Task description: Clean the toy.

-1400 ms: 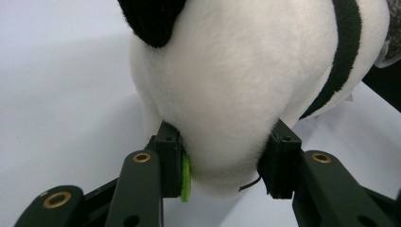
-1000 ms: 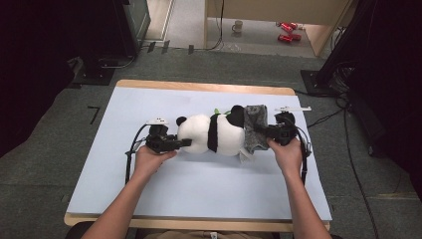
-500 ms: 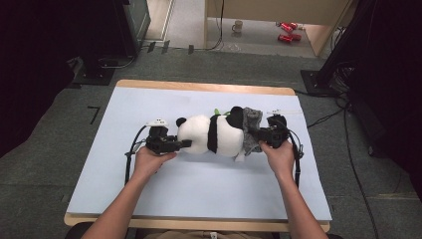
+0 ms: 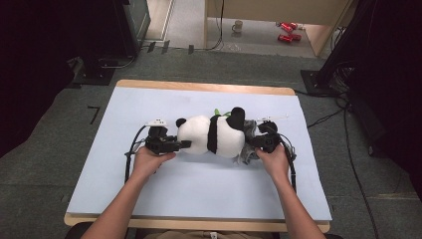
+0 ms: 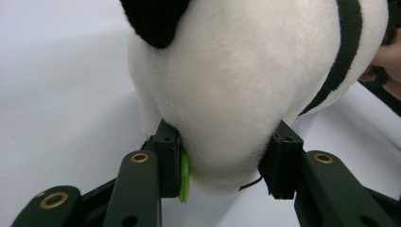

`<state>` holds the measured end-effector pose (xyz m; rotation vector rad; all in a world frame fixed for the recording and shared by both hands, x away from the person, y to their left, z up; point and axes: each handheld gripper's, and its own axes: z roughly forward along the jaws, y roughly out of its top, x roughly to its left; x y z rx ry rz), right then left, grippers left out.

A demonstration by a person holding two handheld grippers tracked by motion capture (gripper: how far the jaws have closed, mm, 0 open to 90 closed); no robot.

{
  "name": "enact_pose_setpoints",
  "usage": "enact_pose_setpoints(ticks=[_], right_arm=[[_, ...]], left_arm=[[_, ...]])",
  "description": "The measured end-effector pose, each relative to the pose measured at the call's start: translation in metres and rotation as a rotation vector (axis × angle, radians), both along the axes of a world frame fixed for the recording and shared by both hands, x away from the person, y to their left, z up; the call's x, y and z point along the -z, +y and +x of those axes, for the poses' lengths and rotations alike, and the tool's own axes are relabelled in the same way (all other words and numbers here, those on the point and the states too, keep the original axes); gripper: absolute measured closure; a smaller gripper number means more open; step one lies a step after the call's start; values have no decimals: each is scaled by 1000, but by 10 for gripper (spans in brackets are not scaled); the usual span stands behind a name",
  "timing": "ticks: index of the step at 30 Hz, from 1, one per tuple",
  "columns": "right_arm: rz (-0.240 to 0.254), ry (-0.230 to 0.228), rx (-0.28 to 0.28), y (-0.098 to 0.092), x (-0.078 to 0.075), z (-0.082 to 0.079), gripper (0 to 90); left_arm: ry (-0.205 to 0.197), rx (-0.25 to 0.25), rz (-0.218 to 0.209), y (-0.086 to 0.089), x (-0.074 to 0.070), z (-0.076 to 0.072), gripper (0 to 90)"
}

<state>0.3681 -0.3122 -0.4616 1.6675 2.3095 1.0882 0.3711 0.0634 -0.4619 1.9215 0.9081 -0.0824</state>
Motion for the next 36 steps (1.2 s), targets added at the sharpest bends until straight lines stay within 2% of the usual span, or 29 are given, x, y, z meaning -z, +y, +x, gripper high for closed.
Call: enact_pose_setpoints(ticks=[5,9,14,17,23,25,27,30,33,36], right_arm=[[-22,-15,2,-5,-6,0,802],[23,-73,38,-16,-24,-6,802],[62,-138,54,-25,-47,-15,802],[85,-177,58,-26,-62,-21,802],[148,-260,8,-17,-97,-36,802],[185,-261,-32,-10,-104,-40,802],[170,-258,-74,2,-106,-44,802],[147,-236,-114,14,-102,-46,801],[141,-223,-115,20,-96,-45,801],[126,-226,-111,22,-91,-41,801]], left_arm=[[10,15,10,2,-3,0,587],[26,9,-2,2,-3,0,596],[43,9,-14,3,-3,1,610],[57,28,-15,2,-6,-2,621],[84,33,-35,3,-14,-14,626],[89,33,-38,6,-18,-20,625],[86,24,-43,7,-20,-26,622],[77,12,-21,7,-17,-29,608],[54,3,-12,9,-13,-28,565],[17,3,-11,10,-10,-27,464]])
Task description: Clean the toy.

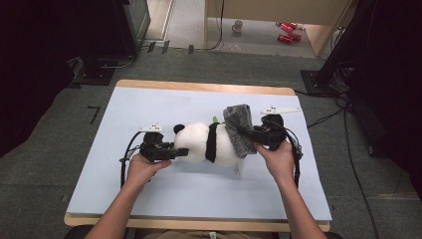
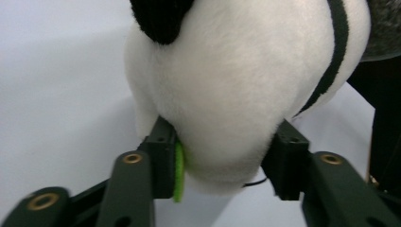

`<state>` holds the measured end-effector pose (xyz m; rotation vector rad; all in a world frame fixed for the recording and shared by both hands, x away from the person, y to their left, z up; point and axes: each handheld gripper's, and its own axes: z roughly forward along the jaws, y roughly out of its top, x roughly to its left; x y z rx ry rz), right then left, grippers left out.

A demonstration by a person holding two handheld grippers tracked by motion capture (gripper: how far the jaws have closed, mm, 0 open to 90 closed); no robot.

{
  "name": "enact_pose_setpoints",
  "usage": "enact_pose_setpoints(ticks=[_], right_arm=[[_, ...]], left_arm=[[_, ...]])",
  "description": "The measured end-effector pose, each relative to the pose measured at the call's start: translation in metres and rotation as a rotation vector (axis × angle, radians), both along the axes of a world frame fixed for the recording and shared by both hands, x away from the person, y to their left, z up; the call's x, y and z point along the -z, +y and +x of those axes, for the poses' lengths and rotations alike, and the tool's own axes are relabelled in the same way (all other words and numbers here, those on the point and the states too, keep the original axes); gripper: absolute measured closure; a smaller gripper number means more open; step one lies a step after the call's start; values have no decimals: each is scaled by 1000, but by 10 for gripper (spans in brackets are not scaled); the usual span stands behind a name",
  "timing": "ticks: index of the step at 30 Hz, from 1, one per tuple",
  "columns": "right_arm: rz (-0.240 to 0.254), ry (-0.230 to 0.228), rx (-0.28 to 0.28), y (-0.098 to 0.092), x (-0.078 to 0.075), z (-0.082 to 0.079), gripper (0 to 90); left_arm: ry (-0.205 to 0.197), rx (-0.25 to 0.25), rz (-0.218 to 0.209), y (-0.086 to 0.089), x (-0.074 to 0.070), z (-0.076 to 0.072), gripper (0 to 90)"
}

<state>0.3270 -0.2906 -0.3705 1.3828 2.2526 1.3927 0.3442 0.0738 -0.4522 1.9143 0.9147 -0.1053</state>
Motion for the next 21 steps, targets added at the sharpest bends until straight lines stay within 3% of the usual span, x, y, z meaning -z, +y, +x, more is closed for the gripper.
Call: enact_pose_setpoints(ticks=[4,8,12,17,21], right_arm=[[-1,-9,13,1,5,7,801],[-3,-21,14,3,7,15,801],[10,-20,21,1,10,24,800],[23,-21,34,2,12,36,796],[21,-22,38,4,12,46,796]], left_arm=[[-11,6,-16,3,4,2,352],[-13,2,-28,8,6,1,329],[-48,-5,-39,13,6,-4,325],[-67,-32,-111,21,11,-7,279],[-110,-49,-103,20,16,-8,259]])
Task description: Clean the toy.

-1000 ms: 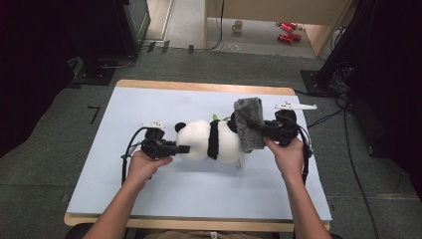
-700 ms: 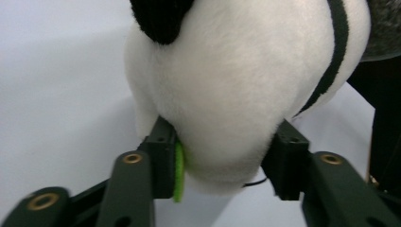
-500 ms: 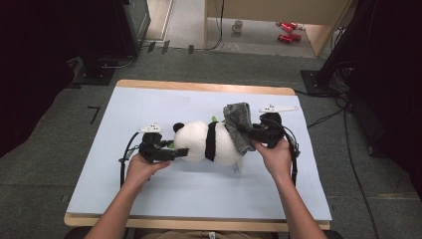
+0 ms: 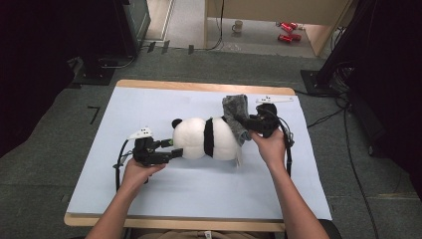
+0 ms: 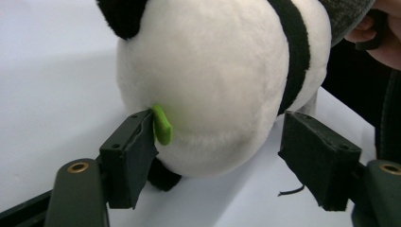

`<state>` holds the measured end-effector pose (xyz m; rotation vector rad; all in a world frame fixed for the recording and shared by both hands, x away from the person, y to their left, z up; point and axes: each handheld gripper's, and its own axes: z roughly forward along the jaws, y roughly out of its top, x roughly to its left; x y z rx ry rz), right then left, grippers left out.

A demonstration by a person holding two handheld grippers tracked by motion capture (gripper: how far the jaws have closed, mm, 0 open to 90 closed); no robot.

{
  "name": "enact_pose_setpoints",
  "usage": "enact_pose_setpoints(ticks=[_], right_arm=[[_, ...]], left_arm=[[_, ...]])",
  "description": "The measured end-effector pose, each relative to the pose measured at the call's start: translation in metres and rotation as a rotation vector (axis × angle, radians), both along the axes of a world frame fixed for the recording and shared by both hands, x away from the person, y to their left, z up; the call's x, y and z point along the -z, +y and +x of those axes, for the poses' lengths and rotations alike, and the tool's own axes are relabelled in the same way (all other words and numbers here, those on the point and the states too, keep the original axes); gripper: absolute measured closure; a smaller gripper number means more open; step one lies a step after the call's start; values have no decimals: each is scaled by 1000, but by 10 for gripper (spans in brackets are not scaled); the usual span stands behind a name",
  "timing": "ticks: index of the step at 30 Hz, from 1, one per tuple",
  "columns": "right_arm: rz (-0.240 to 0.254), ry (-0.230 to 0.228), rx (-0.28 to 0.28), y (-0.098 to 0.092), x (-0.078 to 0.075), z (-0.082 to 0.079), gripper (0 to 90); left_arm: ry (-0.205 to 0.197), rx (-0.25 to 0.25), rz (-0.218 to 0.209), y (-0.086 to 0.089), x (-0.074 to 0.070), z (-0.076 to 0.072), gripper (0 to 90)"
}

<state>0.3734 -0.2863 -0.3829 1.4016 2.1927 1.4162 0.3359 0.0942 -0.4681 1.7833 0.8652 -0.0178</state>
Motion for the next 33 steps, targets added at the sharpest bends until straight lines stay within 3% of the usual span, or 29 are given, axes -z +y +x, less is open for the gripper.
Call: enact_pose_setpoints(ticks=[6,9,11,13,15,18,23,28,33], right_arm=[[-1,3,22,0,3,11,791],[-3,8,35,-3,3,12,790],[-10,4,41,-4,3,11,790],[-5,6,50,-7,-1,8,790],[19,2,55,-8,-5,4,790],[45,-37,55,-7,-19,-7,791],[67,-75,7,7,-36,-22,792],[79,-71,-69,30,-39,-32,792],[83,-32,-153,58,-33,-37,792]], left_arm=[[-8,-30,70,-11,10,10,245],[8,-13,48,-15,12,15,233],[-12,-2,34,-18,12,15,224],[-16,-3,48,-22,13,16,200],[3,2,66,-26,14,17,227],[-9,7,86,-31,11,17,326],[20,16,116,-41,2,17,501],[35,17,120,-46,-6,16,558],[79,9,106,-42,-13,15,580]])
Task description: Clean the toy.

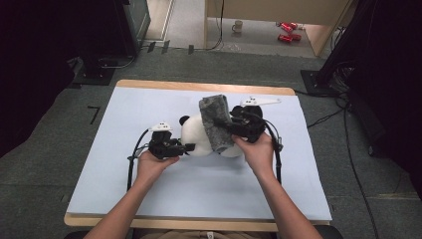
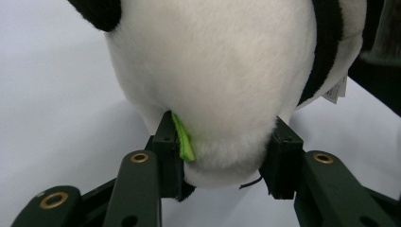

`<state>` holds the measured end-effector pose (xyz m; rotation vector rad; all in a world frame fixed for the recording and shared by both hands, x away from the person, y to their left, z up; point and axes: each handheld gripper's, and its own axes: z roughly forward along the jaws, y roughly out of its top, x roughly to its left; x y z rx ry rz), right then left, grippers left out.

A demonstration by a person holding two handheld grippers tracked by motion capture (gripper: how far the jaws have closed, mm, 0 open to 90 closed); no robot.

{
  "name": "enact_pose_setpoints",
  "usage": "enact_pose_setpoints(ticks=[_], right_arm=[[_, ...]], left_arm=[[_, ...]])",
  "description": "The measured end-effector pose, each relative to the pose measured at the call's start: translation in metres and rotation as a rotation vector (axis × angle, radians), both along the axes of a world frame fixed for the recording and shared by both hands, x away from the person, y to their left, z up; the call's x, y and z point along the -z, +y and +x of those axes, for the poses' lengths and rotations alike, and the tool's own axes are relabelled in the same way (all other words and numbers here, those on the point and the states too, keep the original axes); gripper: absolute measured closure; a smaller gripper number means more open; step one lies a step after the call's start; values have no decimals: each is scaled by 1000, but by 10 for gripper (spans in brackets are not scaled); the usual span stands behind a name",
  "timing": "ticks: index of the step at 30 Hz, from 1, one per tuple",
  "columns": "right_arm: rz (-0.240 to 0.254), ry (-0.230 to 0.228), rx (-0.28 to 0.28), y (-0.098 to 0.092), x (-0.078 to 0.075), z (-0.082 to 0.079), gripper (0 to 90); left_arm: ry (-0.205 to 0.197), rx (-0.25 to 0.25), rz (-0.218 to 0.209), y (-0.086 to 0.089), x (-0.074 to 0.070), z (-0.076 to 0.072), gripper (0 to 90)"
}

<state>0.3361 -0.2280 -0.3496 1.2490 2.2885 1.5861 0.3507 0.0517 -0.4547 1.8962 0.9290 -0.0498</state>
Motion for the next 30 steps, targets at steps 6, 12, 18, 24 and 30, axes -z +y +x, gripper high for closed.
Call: enact_pose_setpoints(ticks=[6,12,18,24,30], right_arm=[[-43,43,-69,32,17,-5,789],[-86,71,-91,51,45,-3,788],[-174,24,-65,48,58,5,789],[-221,21,-21,33,54,10,791],[-207,38,26,12,47,14,796]], left_arm=[[39,-50,-9,2,-3,-17,580],[29,-62,21,-4,4,-19,573],[29,-68,8,-2,14,-8,575],[70,-73,-18,3,14,-1,576],[79,-57,-20,7,12,6,578]])
